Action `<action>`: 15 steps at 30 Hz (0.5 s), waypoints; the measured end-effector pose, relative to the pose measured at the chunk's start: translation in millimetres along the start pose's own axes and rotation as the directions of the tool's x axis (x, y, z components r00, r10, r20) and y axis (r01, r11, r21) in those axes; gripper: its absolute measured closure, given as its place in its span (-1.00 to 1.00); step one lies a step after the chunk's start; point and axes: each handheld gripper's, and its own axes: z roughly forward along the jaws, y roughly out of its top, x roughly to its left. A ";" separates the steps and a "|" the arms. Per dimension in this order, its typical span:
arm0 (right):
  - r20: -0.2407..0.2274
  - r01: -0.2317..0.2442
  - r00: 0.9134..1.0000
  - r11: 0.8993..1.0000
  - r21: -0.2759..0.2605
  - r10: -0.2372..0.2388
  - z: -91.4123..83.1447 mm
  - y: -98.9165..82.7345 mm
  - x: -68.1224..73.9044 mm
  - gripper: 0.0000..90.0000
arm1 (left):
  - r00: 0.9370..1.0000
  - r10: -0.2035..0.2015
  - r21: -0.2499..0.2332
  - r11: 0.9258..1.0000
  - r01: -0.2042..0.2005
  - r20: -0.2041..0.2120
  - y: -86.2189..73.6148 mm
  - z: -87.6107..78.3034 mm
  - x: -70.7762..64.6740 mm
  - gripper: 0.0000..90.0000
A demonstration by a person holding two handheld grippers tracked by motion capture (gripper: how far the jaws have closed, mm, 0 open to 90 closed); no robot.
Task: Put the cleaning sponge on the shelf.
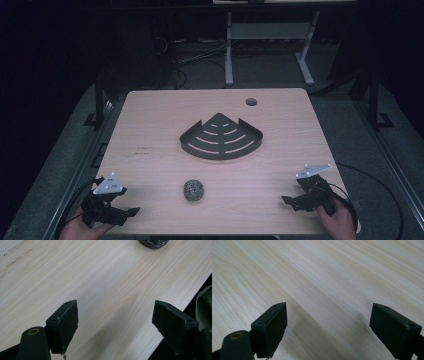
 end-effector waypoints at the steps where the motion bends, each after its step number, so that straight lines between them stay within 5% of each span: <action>1: -0.002 0.000 1.000 1.000 0.001 0.000 0.1 -0.1 0.0 -0.68 | 1.000 -0.001 -0.001 1.000 0.001 0.001 -0.1 0.2 0.4 -0.55; 15: -0.003 0.010 1.000 1.000 0.010 -0.010 0.7 1.1 3.1 -0.68 | 0.998 0.037 0.021 0.999 -0.038 0.044 12.8 7.0 -6.8 -0.56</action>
